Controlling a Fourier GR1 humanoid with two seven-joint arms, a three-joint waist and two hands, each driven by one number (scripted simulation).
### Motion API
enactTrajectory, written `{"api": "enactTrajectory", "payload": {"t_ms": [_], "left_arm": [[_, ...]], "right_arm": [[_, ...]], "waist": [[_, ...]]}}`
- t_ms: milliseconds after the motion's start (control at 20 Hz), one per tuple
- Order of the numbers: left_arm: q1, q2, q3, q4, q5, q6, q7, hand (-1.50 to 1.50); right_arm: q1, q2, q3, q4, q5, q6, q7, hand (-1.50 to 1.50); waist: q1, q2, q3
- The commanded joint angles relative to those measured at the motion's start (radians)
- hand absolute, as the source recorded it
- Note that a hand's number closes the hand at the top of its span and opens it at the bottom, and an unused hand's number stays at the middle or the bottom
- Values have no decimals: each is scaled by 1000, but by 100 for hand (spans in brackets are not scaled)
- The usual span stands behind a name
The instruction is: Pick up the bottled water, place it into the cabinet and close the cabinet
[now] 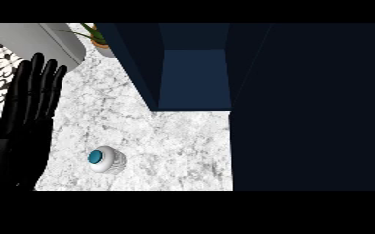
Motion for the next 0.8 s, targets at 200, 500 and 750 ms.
{"api": "enactTrajectory", "payload": {"t_ms": [200, 500, 750], "left_arm": [[159, 94, 106, -100, 271, -213, -44, -150], [370, 91, 49, -108, 400, -277, 105, -150], [456, 109, 111, -286, 467, -268, 200, -150]], "right_arm": [[216, 47, 33, -192, -10, -12, -13, -150], [283, 54, 119, -246, -101, -5, 256, -150], [469, 67, 157, -310, -100, 42, 158, -150]], "waist": [[0, 13, -8], [12, 12, -9], [6, 14, -7]]}}
